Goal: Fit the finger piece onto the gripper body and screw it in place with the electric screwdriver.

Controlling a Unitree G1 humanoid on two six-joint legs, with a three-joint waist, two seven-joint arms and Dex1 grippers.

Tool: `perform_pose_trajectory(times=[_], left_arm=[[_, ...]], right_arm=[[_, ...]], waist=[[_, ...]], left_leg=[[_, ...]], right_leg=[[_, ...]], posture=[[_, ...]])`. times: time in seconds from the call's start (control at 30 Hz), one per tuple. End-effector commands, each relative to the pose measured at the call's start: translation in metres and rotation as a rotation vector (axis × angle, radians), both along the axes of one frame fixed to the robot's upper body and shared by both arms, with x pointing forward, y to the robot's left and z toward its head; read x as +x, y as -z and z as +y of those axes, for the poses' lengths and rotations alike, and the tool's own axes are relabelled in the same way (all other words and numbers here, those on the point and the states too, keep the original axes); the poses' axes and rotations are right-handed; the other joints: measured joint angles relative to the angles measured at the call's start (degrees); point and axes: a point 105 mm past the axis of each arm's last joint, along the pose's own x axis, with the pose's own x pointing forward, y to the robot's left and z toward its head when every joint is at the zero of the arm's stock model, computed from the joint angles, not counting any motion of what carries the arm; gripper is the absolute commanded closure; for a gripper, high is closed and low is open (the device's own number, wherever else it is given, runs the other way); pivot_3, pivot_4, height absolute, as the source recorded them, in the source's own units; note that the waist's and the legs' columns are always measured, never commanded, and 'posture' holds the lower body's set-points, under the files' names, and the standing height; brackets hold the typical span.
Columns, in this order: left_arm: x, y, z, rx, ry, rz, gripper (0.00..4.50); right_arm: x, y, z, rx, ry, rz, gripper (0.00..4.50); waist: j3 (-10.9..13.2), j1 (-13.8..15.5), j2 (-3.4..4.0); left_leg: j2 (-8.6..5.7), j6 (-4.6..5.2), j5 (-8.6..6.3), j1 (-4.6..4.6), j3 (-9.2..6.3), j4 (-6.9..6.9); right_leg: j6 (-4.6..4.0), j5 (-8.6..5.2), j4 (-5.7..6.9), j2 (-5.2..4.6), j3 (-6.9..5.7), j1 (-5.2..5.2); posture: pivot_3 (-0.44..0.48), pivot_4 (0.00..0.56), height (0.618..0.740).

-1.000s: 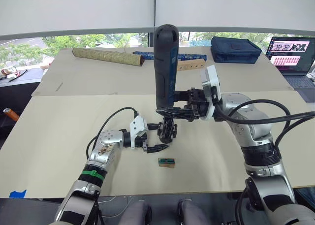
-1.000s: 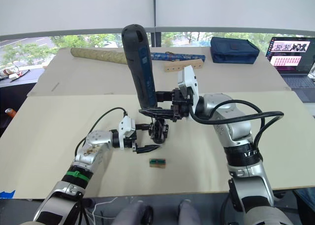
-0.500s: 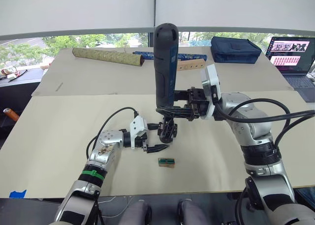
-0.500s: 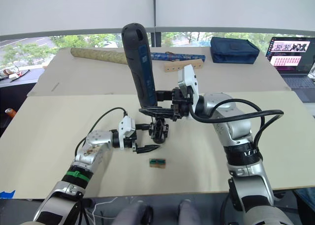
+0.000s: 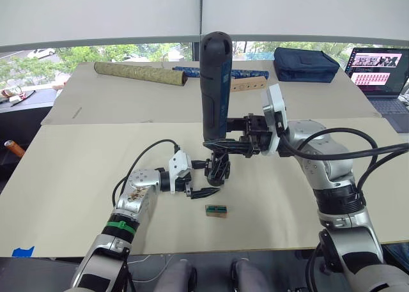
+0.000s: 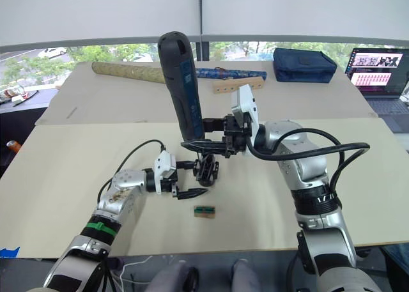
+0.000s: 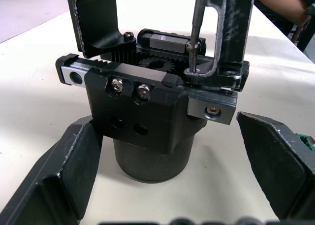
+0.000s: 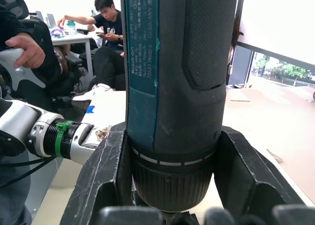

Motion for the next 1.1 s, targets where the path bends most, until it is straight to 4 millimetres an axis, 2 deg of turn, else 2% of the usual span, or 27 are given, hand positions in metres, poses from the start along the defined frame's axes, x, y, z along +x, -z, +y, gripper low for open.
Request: perform_pose_trajectory(times=[0.03,0.8,1.1], left_arm=[[-0.0023,-0.0056,-0.0036,-0.015,0.016,-0.022,0.00],[-0.0019,-0.0063,-0.0042,-0.019,0.013,-0.022,0.00],[-0.0019,-0.0061,-0.0043,-0.020,0.010,-0.020,0.00]], right_arm=[[-0.0069,-0.0132,-0.0007,0.024,-0.008,-0.063,2.60],[-0.0127,-0.0113,0.0068,0.052,-0.030,-0.038,2.60],[-0.0105,-0.0048,0.0078,0.026,-0.010,-0.038,2.60]], waist=[[0.00,0.00,0.00],[0.00,-0.01,0.00],[0.00,-0.01,0.00]], left_leg=[[0.00,0.00,0.00,0.00,0.00,0.00],[0.00,0.00,0.00,0.00,-0.01,0.00],[0.00,0.00,0.00,0.00,-0.01,0.00]], right_leg=[[0.00,0.00,0.00,0.00,0.00,0.00],[0.00,0.00,0.00,0.00,0.00,0.00],[0.00,0.00,0.00,0.00,-0.01,0.00]], posture=[[0.000,0.150,0.740],[0.000,0.150,0.740],[0.000,0.150,0.740]])
